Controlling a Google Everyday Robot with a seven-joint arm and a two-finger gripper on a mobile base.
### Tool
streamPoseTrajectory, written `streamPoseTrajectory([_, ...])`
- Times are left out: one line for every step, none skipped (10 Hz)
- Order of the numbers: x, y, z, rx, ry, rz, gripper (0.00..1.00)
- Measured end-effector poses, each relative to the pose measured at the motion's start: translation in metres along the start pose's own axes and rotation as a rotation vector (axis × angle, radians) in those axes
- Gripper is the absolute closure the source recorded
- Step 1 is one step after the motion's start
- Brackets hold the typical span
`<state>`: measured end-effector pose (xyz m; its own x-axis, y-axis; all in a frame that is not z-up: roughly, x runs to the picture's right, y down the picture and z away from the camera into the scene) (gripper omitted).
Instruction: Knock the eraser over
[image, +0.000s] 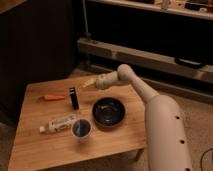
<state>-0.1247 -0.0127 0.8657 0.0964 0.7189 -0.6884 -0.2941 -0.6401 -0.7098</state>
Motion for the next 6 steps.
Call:
streamPoseTrajectory([0.0012, 0.0006, -0.0008, 0.004, 0.003, 0.000, 1.00])
streamPoseTrajectory([0.0031, 0.0014, -0.0026, 0.007, 0.006, 0.000, 1.00])
streamPoseTrajectory([0.0049, 0.0024, -0.0022, 0.009, 0.012, 0.000, 1.00])
streamPoseTrajectory([0.0068, 0.0027, 0.0004, 0.011, 0.020, 0.001, 1.00])
streamPoseTrajectory([0.0083, 0.0022, 0.0013, 0.011, 0.026, 0.003, 1.00])
streamPoseTrajectory([0.0103, 0.0001, 0.0017, 0.007, 0.031, 0.008, 1.00])
